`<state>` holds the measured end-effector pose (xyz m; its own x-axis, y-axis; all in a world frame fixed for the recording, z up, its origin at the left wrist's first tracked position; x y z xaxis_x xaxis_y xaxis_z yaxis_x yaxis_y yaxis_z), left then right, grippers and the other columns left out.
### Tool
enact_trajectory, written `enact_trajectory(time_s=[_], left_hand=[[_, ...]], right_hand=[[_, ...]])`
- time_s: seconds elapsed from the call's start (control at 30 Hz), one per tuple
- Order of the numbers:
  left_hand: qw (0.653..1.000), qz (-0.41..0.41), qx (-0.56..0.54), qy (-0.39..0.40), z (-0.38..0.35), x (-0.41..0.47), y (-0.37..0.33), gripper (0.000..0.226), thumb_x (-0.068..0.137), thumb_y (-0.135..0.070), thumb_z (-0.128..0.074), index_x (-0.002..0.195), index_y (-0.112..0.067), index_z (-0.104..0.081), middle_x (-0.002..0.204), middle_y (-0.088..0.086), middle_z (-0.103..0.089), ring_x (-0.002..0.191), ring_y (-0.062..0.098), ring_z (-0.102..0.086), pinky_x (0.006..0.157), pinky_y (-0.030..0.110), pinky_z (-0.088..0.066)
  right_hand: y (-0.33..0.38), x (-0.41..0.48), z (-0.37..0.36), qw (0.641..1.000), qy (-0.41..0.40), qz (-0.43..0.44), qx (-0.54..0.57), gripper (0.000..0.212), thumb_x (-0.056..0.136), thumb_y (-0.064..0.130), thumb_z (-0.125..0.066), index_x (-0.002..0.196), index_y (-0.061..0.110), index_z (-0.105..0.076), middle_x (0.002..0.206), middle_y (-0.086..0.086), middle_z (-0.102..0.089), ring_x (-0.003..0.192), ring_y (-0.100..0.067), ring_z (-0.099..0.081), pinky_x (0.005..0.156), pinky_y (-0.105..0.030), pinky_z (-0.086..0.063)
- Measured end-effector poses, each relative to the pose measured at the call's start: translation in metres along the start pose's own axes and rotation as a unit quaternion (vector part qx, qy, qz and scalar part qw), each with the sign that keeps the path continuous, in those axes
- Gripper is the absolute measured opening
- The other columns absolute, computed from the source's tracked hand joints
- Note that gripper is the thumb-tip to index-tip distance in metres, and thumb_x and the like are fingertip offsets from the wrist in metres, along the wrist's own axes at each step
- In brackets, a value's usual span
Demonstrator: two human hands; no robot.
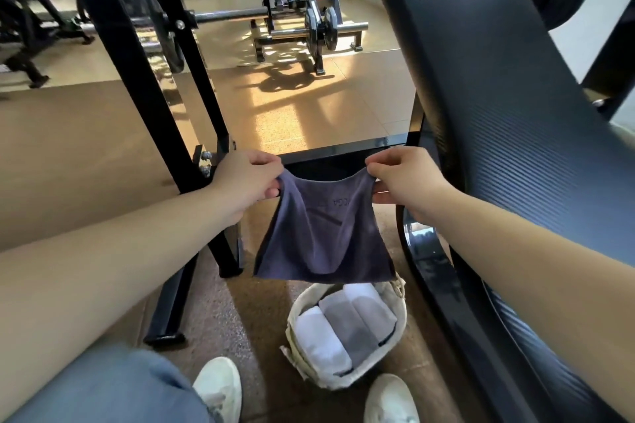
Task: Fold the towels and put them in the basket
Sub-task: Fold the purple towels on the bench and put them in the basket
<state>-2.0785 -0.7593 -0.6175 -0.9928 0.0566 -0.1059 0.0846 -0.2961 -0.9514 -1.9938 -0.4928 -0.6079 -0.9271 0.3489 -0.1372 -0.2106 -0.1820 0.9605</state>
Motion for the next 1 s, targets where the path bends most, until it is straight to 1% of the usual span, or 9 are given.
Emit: enact_trajectory(time_s=[0.1, 0.23, 0.37, 0.47, 0.53, 0.67, 0.9, 0.97, 1.0], left_hand=[[0.999, 0.004, -0.028, 0.028, -0.023, -0.010, -0.009, 0.008, 0.090, -0.013, -0.073, 0.097, -0.017, -0.072, 0.094, 0.008, -0.074, 0.061, 0.007, -0.069, 0.062, 0.023, -0.059], [0.998, 0.001, -0.038, 0.058, -0.049, -0.026, -0.023, 0.011, 0.088, -0.013, -0.076, 0.097, -0.017, -0.072, 0.091, 0.006, -0.074, 0.061, 0.008, -0.071, 0.059, 0.022, -0.058], [0.997, -0.010, -0.024, 0.067, -0.064, -0.036, -0.030, 0.011, 0.088, -0.016, -0.078, 0.095, -0.020, -0.072, 0.088, 0.000, -0.075, 0.070, 0.010, -0.075, 0.060, 0.022, -0.058], [0.998, -0.003, -0.031, 0.060, -0.068, -0.040, -0.032, 0.011, 0.088, -0.016, -0.078, 0.097, -0.020, -0.072, 0.089, 0.001, -0.075, 0.072, 0.011, -0.074, 0.061, 0.023, -0.058], [0.997, 0.007, -0.043, 0.057, -0.069, -0.041, -0.032, 0.012, 0.088, -0.016, -0.078, 0.098, -0.019, -0.072, 0.090, 0.002, -0.076, 0.073, 0.011, -0.074, 0.063, 0.024, -0.060], [0.995, 0.024, -0.074, 0.063, -0.072, -0.043, -0.032, 0.014, 0.088, -0.015, -0.078, 0.100, -0.018, -0.072, 0.087, 0.003, -0.077, 0.070, 0.010, -0.074, 0.060, 0.021, -0.057], [0.990, 0.028, -0.108, 0.083, -0.078, -0.044, -0.033, 0.018, 0.089, -0.008, -0.074, 0.103, -0.019, -0.072, 0.089, 0.003, -0.077, 0.071, 0.009, -0.075, 0.057, 0.018, -0.055], [0.990, 0.026, -0.109, 0.085, -0.078, -0.043, -0.032, 0.019, 0.089, -0.007, -0.074, 0.104, -0.018, -0.071, 0.091, 0.004, -0.077, 0.072, 0.009, -0.075, 0.058, 0.017, -0.054], [0.991, 0.022, -0.104, 0.087, -0.078, -0.043, -0.032, 0.020, 0.089, -0.007, -0.074, 0.104, -0.019, -0.071, 0.092, 0.003, -0.077, 0.072, 0.008, -0.075, 0.059, 0.017, -0.055]], right_hand=[[0.007, -0.007, -0.011, 0.999, 0.023, 0.027, -0.011, 0.016, 0.097, 0.009, -0.063, 0.106, 0.016, -0.075, 0.094, -0.006, -0.076, 0.081, -0.017, -0.076, 0.067, -0.033, -0.064], [0.016, -0.015, -0.024, 0.997, 0.046, 0.062, -0.027, 0.019, 0.097, 0.009, -0.063, 0.110, 0.014, -0.075, 0.097, -0.003, -0.076, 0.085, -0.016, -0.076, 0.068, -0.031, -0.064], [0.017, -0.018, -0.031, 0.996, 0.055, 0.069, -0.021, 0.014, 0.092, 0.010, -0.069, 0.103, 0.015, -0.077, 0.095, -0.007, -0.077, 0.083, -0.020, -0.077, 0.073, -0.037, -0.065], [0.017, -0.018, -0.030, 0.996, 0.035, 0.080, -0.036, 0.010, 0.087, 0.011, -0.074, 0.095, 0.016, -0.078, 0.088, -0.006, -0.078, 0.079, -0.022, -0.077, 0.074, -0.040, -0.065], [0.019, -0.019, -0.028, 0.993, 0.019, 0.096, -0.062, 0.012, 0.086, 0.012, -0.075, 0.092, 0.020, -0.080, 0.083, -0.004, -0.078, 0.077, -0.021, -0.077, 0.077, -0.042, -0.064], [0.027, -0.022, -0.025, 0.982, -0.004, 0.141, -0.128, 0.014, 0.086, 0.020, -0.075, 0.094, 0.030, -0.081, 0.084, 0.007, -0.077, 0.082, -0.012, -0.074, 0.084, -0.038, -0.062], [0.028, -0.025, -0.021, 0.979, -0.043, 0.158, -0.123, 0.016, 0.089, 0.017, -0.072, 0.099, 0.024, -0.081, 0.091, 0.006, -0.078, 0.086, -0.013, -0.074, 0.087, -0.038, -0.061], [0.025, -0.024, -0.022, 0.981, -0.041, 0.148, -0.116, 0.017, 0.090, 0.015, -0.070, 0.095, 0.027, -0.081, 0.089, 0.006, -0.078, 0.083, -0.014, -0.075, 0.086, -0.039, -0.061], [0.024, -0.023, -0.022, 0.984, -0.037, 0.141, -0.105, 0.020, 0.090, 0.014, -0.069, 0.089, 0.031, -0.080, 0.085, 0.005, -0.078, 0.080, -0.014, -0.075, 0.084, -0.041, -0.062]])
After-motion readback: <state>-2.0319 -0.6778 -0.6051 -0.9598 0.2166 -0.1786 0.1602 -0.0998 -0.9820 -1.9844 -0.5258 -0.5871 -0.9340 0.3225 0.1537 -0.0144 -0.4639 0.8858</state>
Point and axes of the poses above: each hand's wrist, its own x-axis towards the middle knuckle, its own z-axis out of the back of the hand, y = z × x, the point moved 8 cm from there along x, towards the middle knuckle
